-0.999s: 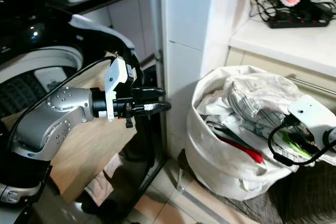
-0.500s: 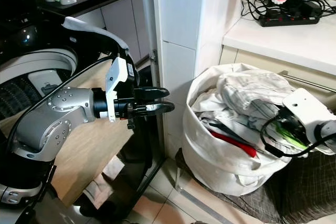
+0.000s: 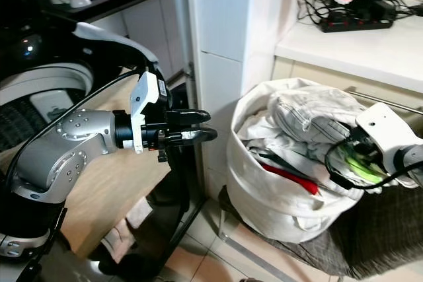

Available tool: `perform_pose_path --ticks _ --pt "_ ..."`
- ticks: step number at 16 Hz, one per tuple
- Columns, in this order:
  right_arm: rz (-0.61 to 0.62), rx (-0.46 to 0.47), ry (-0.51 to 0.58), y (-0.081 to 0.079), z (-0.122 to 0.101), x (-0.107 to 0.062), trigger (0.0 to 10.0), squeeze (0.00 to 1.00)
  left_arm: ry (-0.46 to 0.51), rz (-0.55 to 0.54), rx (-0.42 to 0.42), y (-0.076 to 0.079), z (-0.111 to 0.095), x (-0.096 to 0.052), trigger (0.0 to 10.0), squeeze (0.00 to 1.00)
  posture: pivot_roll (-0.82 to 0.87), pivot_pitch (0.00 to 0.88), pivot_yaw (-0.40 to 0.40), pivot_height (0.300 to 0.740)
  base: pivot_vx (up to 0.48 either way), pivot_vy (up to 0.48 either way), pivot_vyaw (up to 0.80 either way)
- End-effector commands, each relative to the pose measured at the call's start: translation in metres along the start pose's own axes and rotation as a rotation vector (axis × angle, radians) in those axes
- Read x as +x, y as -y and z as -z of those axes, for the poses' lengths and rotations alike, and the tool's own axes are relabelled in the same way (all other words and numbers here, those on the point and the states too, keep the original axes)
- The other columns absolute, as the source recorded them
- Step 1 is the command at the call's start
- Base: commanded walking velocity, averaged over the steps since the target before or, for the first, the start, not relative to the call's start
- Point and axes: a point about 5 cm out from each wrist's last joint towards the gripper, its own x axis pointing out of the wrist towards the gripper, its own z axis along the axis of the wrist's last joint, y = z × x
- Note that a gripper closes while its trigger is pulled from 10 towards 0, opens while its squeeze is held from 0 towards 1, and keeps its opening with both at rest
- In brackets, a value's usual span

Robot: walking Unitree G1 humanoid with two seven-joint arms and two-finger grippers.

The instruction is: Clothes washing

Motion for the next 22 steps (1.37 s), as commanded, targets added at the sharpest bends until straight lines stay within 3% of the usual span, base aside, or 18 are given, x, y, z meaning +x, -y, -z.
perform_pose_path --ticks 1,5,9,13,16,18,19,22 --pt "0.012 0.051 0.083 0.010 -0.018 -0.009 0.0 0.00 -0.006 -0.027 0.007 -0.004 -0.003 -0.004 10.0 0.00 -0.11 0.000 0.082 0.740 0.000 0.000 0.00" --pt "-0.033 0.095 0.254 0.017 -0.059 -0.027 0.0 0.00 -0.002 -0.049 0.014 -0.008 -0.006 -0.004 10.0 0.00 -0.11 0.000 0.079 0.740 0.000 0.000 0.00" --pt "0.090 0.106 0.379 0.044 -0.084 -0.042 0.0 0.00 0.025 -0.121 0.031 -0.015 -0.011 -0.001 10.0 0.00 -0.11 0.000 0.074 0.740 0.000 0.000 0.00" --pt "0.160 0.130 0.541 0.067 -0.112 -0.062 0.0 0.00 0.145 -0.264 0.074 -0.030 -0.030 0.006 10.0 0.00 -0.10 0.000 0.066 0.740 0.000 0.000 0.00" --pt "0.262 0.120 0.617 0.091 -0.126 -0.082 0.0 0.00 0.153 -0.266 0.083 -0.028 -0.033 0.010 10.0 0.00 -0.10 0.000 0.065 0.740 0.000 0.000 0.00" --pt "0.274 0.135 0.661 0.097 -0.132 -0.091 0.0 0.00 0.161 -0.274 0.090 -0.028 -0.033 0.010 10.0 0.00 -0.10 0.000 0.065 0.740 0.000 0.000 0.00" --pt "0.230 0.205 0.799 0.102 -0.146 -0.109 0.0 0.00 0.219 -0.307 0.122 -0.031 -0.044 0.011 10.0 0.00 -0.10 0.000 0.064 0.740 0.000 0.000 0.00" --pt "0.234 0.197 0.889 0.110 -0.156 -0.126 0.0 0.00 0.310 -0.334 0.125 -0.035 -0.060 0.011 10.0 0.00 -0.10 0.000 0.065 0.740 0.000 0.000 0.00"
